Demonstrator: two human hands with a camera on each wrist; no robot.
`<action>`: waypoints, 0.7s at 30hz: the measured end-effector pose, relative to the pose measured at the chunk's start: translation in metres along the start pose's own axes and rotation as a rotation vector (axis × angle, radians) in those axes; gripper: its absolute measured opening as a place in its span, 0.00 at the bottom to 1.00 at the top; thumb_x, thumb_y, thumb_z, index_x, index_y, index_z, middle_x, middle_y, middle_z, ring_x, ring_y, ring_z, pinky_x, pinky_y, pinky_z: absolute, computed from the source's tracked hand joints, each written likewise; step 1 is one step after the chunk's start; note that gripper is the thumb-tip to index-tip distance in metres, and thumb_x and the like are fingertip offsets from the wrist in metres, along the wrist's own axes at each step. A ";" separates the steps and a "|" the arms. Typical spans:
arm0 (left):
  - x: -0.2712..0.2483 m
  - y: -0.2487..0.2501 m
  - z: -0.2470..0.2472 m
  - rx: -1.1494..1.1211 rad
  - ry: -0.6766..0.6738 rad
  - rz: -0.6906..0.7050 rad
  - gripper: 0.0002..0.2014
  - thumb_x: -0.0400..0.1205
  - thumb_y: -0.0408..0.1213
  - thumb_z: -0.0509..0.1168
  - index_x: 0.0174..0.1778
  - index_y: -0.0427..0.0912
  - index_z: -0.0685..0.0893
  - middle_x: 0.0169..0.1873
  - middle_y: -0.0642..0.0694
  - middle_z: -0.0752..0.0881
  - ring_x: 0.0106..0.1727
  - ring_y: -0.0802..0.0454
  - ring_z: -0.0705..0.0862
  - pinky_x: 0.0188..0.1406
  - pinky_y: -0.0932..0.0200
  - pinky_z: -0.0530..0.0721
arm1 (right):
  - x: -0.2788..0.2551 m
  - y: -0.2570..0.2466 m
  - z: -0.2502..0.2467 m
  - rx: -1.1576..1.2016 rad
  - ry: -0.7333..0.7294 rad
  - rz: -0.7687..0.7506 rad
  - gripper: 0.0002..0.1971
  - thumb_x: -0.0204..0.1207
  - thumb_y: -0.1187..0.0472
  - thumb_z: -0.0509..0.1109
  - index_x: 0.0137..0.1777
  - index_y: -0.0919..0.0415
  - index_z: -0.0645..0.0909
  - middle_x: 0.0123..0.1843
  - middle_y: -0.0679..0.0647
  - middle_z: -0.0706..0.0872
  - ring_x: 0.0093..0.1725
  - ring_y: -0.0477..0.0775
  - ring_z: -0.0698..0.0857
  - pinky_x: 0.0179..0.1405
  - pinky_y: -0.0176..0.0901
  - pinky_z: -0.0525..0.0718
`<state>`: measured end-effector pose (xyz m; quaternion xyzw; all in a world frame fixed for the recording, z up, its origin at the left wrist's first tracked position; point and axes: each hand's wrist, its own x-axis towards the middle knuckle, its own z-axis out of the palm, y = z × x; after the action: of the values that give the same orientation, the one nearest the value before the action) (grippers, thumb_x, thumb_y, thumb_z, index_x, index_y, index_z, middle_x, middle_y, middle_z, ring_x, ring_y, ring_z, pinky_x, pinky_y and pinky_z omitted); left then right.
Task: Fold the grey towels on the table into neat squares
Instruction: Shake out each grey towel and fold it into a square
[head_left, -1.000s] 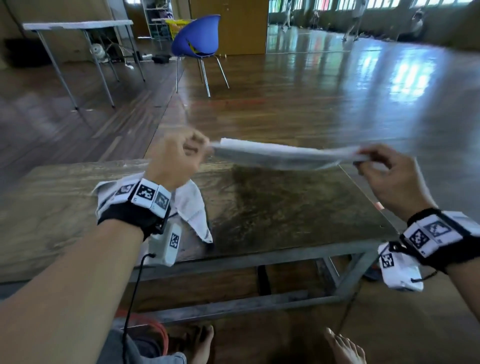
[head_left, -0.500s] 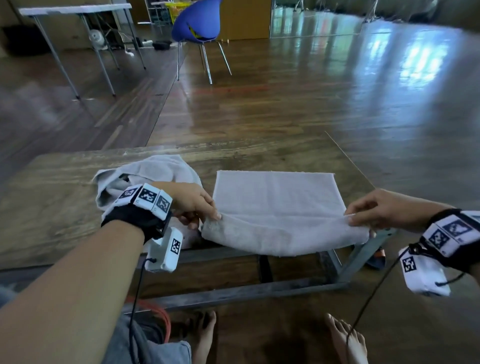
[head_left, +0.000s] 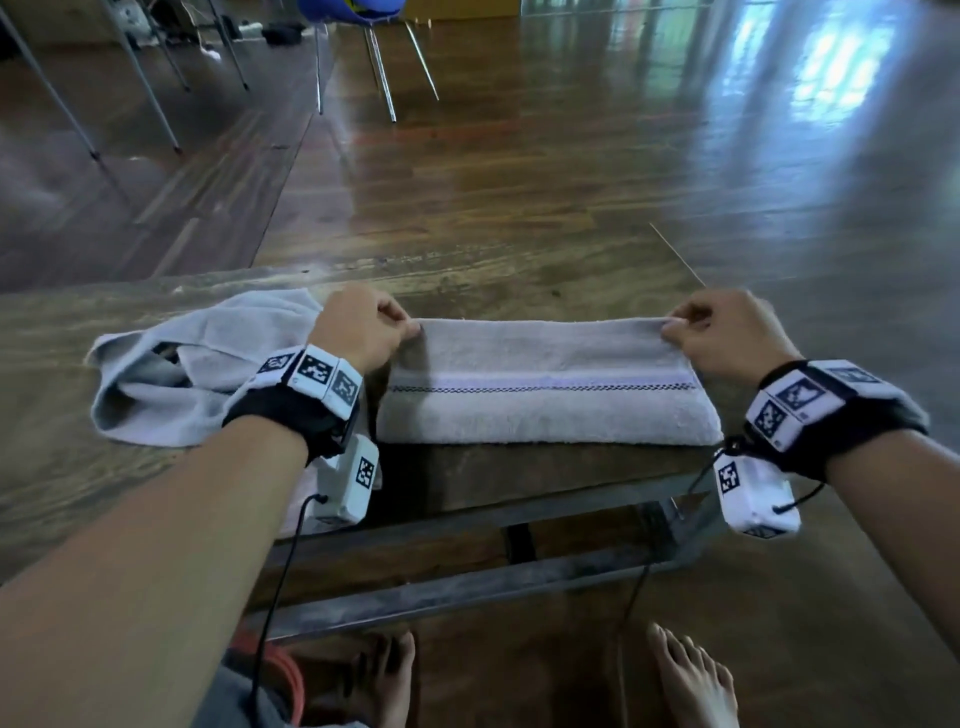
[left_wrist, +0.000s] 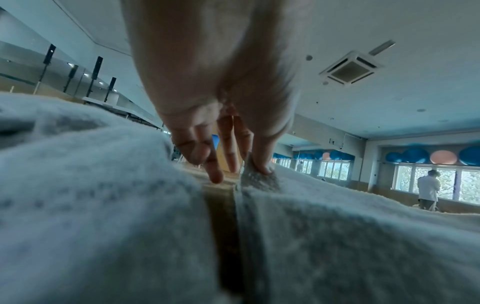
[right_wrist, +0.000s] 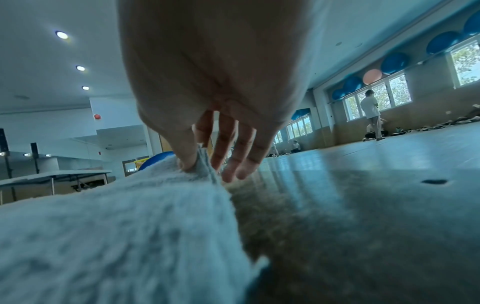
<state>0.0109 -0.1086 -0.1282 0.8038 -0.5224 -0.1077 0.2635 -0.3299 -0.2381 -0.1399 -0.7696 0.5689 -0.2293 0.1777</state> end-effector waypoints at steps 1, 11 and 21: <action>0.003 -0.002 0.003 0.007 -0.007 -0.004 0.06 0.78 0.42 0.75 0.38 0.45 0.89 0.38 0.46 0.89 0.43 0.51 0.84 0.45 0.59 0.74 | 0.002 0.000 0.005 -0.016 -0.016 0.027 0.03 0.77 0.58 0.76 0.43 0.53 0.90 0.40 0.53 0.89 0.50 0.56 0.84 0.52 0.40 0.75; 0.009 -0.007 0.004 0.057 -0.033 0.045 0.06 0.77 0.40 0.77 0.40 0.42 0.95 0.30 0.48 0.90 0.28 0.63 0.81 0.36 0.63 0.77 | 0.005 -0.008 0.007 -0.025 -0.088 0.039 0.10 0.77 0.61 0.77 0.34 0.49 0.87 0.37 0.51 0.90 0.44 0.53 0.87 0.48 0.41 0.80; -0.025 0.030 -0.069 -0.184 0.515 0.372 0.05 0.75 0.35 0.77 0.45 0.39 0.94 0.45 0.48 0.92 0.39 0.55 0.87 0.45 0.65 0.84 | -0.014 -0.042 -0.053 0.463 0.472 -0.276 0.10 0.71 0.62 0.79 0.48 0.45 0.88 0.48 0.52 0.89 0.40 0.47 0.89 0.42 0.37 0.87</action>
<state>0.0072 -0.0739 -0.0571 0.6681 -0.5648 0.1024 0.4734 -0.3290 -0.2126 -0.0757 -0.7044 0.4178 -0.5453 0.1787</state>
